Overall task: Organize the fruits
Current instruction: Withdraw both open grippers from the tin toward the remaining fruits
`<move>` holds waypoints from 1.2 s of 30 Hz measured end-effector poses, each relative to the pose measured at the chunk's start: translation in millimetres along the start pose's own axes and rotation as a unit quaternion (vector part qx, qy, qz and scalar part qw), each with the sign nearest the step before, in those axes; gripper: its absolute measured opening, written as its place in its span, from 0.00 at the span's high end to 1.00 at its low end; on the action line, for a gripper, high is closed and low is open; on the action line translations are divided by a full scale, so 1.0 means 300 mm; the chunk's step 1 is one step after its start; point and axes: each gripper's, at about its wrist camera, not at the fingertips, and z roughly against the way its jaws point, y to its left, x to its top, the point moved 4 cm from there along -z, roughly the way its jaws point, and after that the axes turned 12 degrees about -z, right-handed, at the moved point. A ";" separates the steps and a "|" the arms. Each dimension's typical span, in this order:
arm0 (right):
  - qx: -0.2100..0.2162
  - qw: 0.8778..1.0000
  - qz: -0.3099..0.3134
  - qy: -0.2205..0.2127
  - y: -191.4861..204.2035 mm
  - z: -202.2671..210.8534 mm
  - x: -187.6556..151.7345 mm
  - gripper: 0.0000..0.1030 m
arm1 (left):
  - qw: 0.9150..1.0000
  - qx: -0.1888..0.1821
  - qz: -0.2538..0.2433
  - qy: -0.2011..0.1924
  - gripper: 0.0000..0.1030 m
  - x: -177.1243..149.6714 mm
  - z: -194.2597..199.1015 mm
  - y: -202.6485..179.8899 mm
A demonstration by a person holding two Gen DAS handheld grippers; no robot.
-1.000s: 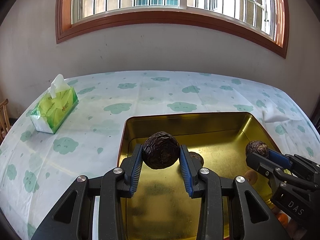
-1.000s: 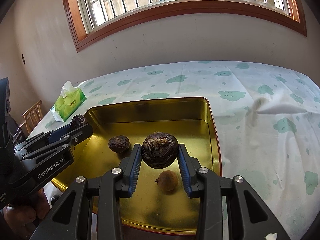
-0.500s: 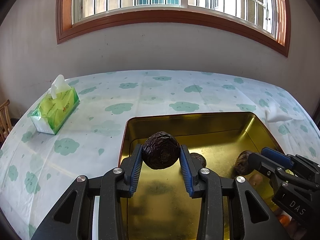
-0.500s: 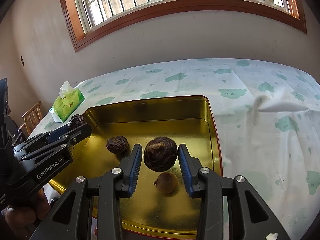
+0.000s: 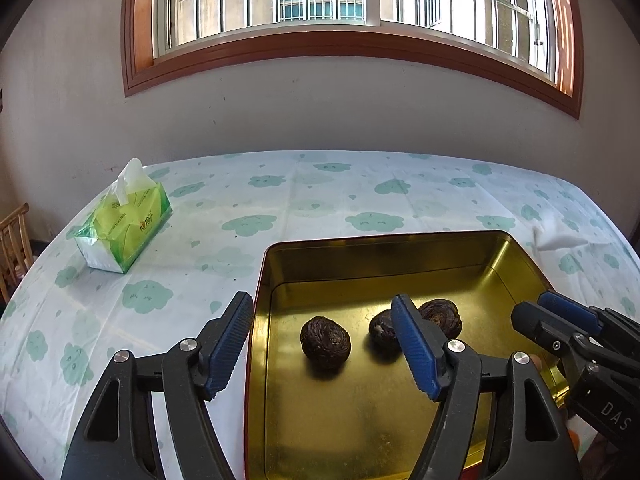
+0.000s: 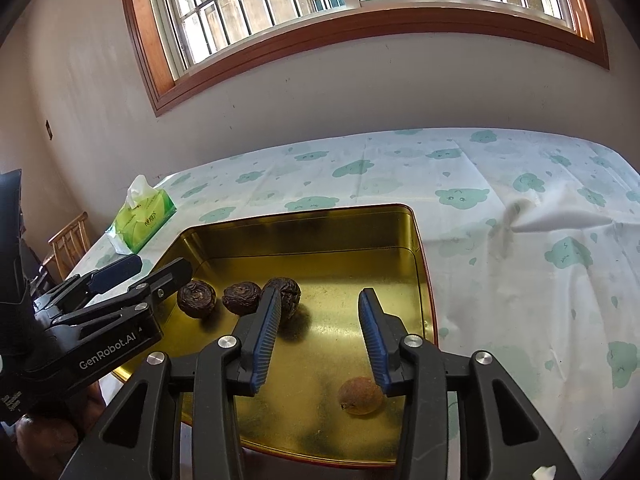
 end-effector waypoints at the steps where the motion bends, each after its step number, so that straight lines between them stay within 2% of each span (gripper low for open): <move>1: 0.006 1.000 0.003 -0.005 0.009 0.018 0.000 0.61 | 1.000 -0.001 0.001 -0.001 0.29 0.000 0.006 0.000; 8: 0.055 0.998 0.027 -0.017 0.068 0.153 -0.050 0.60 | 1.000 0.005 0.016 -0.010 0.22 -0.011 0.069 0.029; 14: 0.108 0.992 0.067 0.013 0.138 0.230 -0.180 0.60 | 0.999 0.011 0.029 -0.011 0.20 -0.054 0.137 0.073; 19: 0.130 0.983 0.120 0.048 0.209 0.246 -0.308 0.60 | 0.999 0.022 0.040 -0.003 0.19 -0.138 0.207 0.146; 27: 0.122 0.971 0.180 0.095 0.296 0.157 -0.393 0.60 | 0.999 0.026 0.032 0.020 0.19 -0.317 0.322 0.260; 32: 0.101 0.969 0.189 0.121 0.319 0.092 -0.428 0.55 | 1.000 -0.006 0.004 0.021 0.19 -0.394 0.372 0.284; 33: 0.091 0.969 0.191 0.125 0.318 0.078 -0.438 0.56 | 1.000 -0.015 -0.003 0.019 0.19 -0.402 0.381 0.279; 34: 0.084 0.969 0.192 0.129 0.316 0.070 -0.445 0.63 | 1.000 -0.022 -0.011 0.017 0.19 -0.410 0.388 0.271; 36: 0.081 0.970 0.195 0.121 0.318 0.089 -0.446 0.64 | 0.999 -0.042 -0.024 0.019 0.19 -0.417 0.392 0.245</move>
